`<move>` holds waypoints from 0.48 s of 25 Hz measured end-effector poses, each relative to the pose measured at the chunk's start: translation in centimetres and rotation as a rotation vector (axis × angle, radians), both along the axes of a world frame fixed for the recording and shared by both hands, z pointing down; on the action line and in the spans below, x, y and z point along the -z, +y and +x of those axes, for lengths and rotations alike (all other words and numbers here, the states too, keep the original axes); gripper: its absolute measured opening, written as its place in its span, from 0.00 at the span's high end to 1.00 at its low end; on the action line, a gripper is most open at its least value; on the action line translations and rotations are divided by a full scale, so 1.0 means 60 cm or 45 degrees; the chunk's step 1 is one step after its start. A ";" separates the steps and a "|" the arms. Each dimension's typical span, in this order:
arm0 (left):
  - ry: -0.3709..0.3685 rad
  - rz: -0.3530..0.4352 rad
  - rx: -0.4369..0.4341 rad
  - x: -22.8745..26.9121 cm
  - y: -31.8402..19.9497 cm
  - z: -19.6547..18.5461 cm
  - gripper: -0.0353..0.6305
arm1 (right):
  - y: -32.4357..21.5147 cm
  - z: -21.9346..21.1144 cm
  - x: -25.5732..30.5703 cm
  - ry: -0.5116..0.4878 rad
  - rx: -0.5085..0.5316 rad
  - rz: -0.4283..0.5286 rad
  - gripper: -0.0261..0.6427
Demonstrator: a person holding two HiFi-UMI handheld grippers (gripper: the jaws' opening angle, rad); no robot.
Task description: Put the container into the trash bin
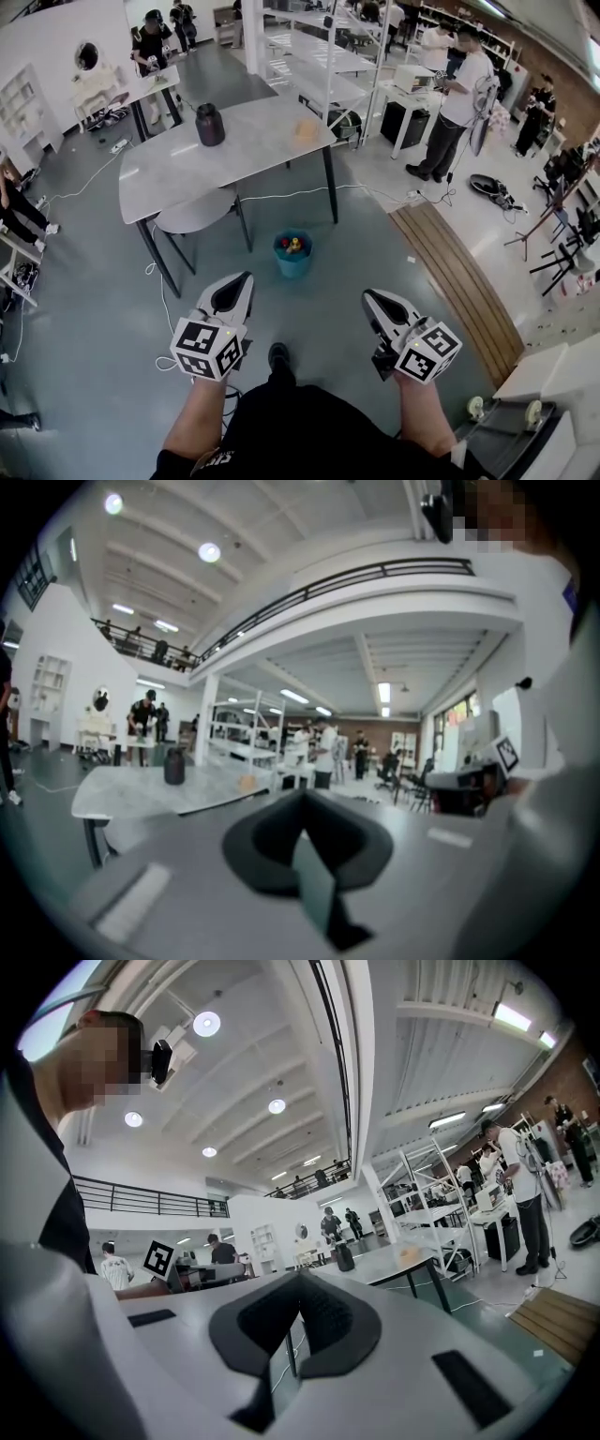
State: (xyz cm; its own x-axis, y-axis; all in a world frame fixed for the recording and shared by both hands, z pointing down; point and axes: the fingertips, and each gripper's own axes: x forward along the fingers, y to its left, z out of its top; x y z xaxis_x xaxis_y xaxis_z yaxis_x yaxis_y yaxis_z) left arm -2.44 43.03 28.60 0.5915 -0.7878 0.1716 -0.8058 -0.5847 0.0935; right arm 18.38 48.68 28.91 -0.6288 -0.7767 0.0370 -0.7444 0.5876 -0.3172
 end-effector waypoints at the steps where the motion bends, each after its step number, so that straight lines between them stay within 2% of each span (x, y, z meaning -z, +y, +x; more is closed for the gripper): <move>1: 0.002 0.002 0.004 0.001 -0.021 -0.003 0.93 | -0.018 0.003 0.000 0.000 -0.011 -0.004 0.97; 7: -0.001 0.017 -0.065 0.008 -0.134 0.004 0.93 | -0.130 0.008 0.001 0.000 -0.064 -0.023 0.97; 12: -0.003 -0.006 -0.101 -0.001 -0.216 0.002 0.93 | -0.218 -0.022 0.002 0.014 -0.055 -0.053 0.97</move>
